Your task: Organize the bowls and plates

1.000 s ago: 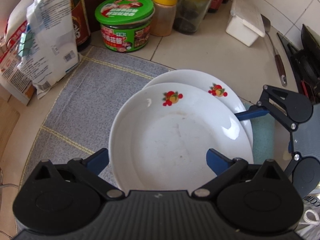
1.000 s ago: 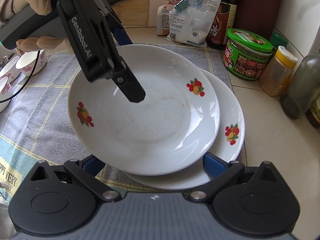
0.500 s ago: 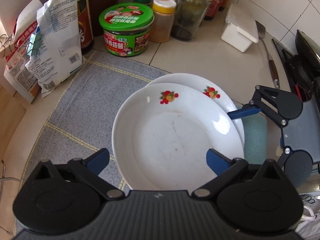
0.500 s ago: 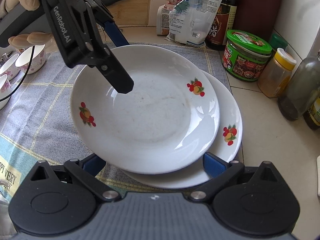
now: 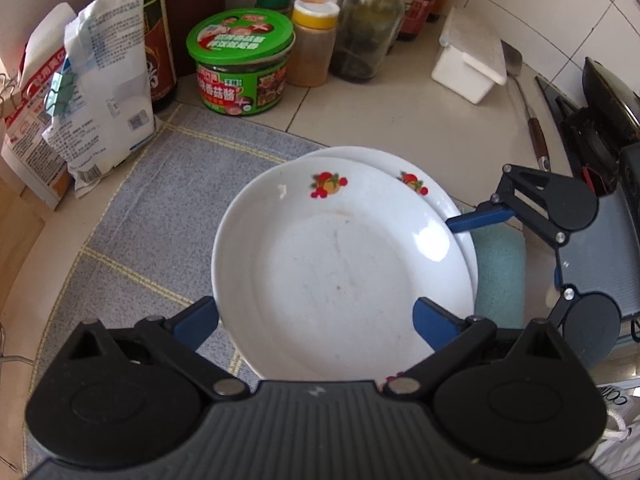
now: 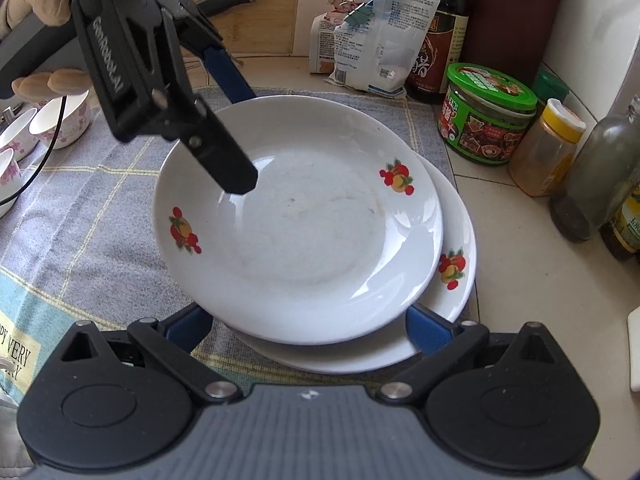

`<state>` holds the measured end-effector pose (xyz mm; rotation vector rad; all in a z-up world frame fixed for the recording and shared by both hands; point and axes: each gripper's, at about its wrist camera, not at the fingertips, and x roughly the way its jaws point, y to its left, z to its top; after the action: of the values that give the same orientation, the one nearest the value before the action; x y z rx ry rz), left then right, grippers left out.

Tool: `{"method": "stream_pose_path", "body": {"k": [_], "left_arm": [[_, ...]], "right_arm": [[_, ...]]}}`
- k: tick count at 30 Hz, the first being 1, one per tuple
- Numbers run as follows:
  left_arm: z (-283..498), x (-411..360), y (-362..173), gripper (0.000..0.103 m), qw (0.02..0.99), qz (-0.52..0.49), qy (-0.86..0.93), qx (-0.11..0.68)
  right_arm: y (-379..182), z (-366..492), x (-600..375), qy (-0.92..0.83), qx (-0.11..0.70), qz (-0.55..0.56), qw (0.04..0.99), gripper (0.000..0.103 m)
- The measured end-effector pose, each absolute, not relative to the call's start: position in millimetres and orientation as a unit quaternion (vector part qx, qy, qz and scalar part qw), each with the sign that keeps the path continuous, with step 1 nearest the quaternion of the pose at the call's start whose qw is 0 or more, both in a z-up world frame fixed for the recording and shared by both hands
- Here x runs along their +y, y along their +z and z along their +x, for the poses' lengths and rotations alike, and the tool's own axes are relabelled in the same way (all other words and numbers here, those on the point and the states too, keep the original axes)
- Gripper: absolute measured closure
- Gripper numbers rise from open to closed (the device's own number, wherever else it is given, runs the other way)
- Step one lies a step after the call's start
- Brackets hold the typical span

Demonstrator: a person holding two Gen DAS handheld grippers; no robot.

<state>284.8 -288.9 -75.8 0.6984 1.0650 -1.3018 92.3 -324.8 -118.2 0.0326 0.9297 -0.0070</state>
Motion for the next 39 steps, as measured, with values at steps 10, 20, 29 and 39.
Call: {"method": "stream_pose_path", "body": {"k": [10, 20, 29, 39], "left_arm": [[285.0, -287.4, -77.8, 0.001, 0.620, 0.297, -0.565, 0.457], [285.2, -287.2, -79.7, 0.001, 0.621, 0.300, -0.563, 0.455], [282.7, -285.6, -80.1, 0.001, 0.626, 0.296, -0.566, 0.447], [279.8, -282.8, -78.4, 0.001, 0.633, 0.292, -0.567, 0.440]], "right_arm": [[-117.9, 92.1, -323.6, -0.003, 0.449, 0.015, 0.894, 0.000], [-117.0, 91.6, -323.4, -0.002, 0.450, 0.013, 0.893, 0.000], [-115.3, 89.0, -324.5, -0.003, 0.449, 0.009, 0.893, 0.000], [-112.7, 84.7, -324.8, -0.009, 0.449, 0.006, 0.893, 0.000]]}}
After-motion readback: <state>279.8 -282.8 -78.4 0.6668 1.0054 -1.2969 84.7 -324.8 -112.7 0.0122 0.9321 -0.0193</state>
